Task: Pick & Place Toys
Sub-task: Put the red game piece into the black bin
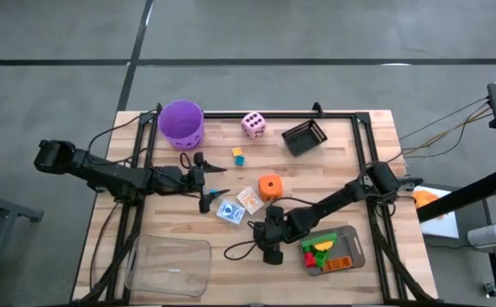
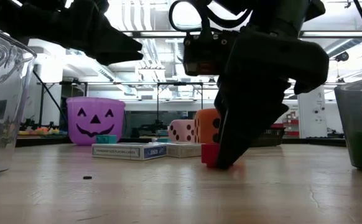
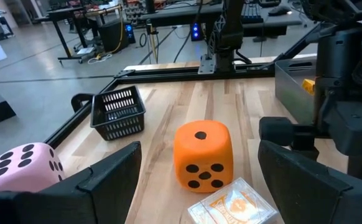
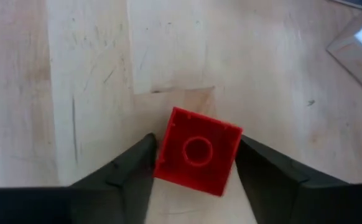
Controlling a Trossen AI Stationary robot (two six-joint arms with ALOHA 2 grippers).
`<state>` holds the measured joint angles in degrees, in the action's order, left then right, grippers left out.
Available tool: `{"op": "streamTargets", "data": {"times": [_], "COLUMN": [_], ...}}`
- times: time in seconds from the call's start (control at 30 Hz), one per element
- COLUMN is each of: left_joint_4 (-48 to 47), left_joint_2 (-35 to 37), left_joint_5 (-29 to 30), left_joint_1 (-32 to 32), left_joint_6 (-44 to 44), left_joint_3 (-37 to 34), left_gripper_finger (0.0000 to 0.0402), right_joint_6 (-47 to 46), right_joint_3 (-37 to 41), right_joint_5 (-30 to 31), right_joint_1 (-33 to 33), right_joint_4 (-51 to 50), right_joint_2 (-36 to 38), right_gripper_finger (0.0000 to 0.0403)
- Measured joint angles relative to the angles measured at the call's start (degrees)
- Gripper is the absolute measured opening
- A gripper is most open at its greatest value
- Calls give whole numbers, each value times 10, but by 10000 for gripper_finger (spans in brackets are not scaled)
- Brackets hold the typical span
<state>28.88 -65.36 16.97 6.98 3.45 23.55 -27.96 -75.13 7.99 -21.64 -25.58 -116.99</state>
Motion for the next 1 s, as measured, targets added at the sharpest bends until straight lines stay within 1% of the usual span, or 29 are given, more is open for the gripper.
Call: {"op": "streamTargets", "data": {"times": [0.13,0.5,0.6,0.77,1.0], "left_joint_4": [0,0,0,0,0], "left_joint_2": [0,0,0,0,0], "left_joint_5": [0,0,0,0,0], "left_joint_1": [0,0,0,0,0], "left_joint_6": [-1,-2,-2,-2,-3], "left_joint_3": [0,0,0,0,0], "left_gripper_finger": [323,323,324,324,324], "right_joint_6": [2,22,42,102,216], "right_joint_3": [0,0,1,2,8], "right_joint_5": [1,1,15,29,30], "right_joint_1": [0,-3,-7,-22,-40], "right_joint_4": [4,6,26,121,309], "right_joint_2": [0,2,7,31,38], "right_gripper_finger": [129,129,129,129,129]}}
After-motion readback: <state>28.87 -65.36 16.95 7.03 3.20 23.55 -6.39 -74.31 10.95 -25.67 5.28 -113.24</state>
